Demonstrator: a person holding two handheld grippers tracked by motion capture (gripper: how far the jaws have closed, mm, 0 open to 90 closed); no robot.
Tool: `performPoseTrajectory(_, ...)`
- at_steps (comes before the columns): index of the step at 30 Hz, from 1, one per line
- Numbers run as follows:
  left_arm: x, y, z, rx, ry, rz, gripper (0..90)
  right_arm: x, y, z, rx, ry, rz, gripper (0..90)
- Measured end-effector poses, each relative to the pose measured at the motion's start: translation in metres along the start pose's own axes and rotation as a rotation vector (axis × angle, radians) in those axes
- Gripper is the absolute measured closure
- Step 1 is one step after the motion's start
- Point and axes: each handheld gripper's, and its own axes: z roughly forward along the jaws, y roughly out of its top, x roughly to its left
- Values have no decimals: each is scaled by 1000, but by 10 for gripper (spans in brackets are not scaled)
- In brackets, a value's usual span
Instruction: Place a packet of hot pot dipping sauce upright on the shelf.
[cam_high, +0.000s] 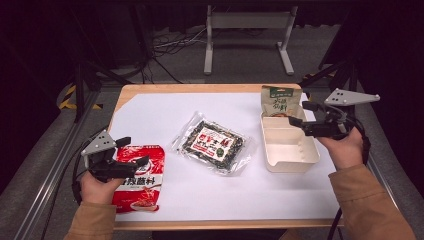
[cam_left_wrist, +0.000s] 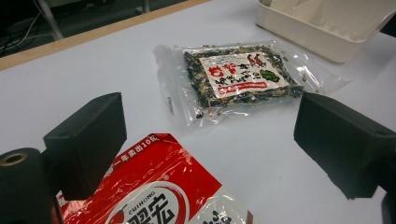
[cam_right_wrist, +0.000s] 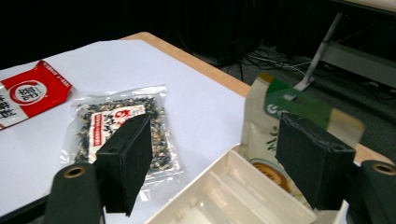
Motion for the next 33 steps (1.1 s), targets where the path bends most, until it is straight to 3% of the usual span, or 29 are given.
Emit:
performPoseTrajectory(8,2,-1,-2,2,3,-17,81,20,-14,3,-46,83,30,91)
performPoseTrajectory(10,3,-1,-1,13,12,-34,38,24,-16,4,-64,100,25,60)
performPoseTrajectory(14,8,-3,-4,16,15,-32,35,33,-19,5,-101,134,12,0)
performPoseTrajectory(18,13,-3,-10,8,33,-22,42,44,-25,9,-123,139,-14,0)
performPoseTrajectory(22,16,-4,-16,10,47,9,60,55,-31,11,-143,95,-52,0)
performPoseTrajectory(26,18,-4,-17,26,34,9,104,57,-32,11,-130,122,-42,0)
performPoseTrajectory(33,28,-5,-20,36,71,-7,107,55,-37,9,-117,172,0,5)
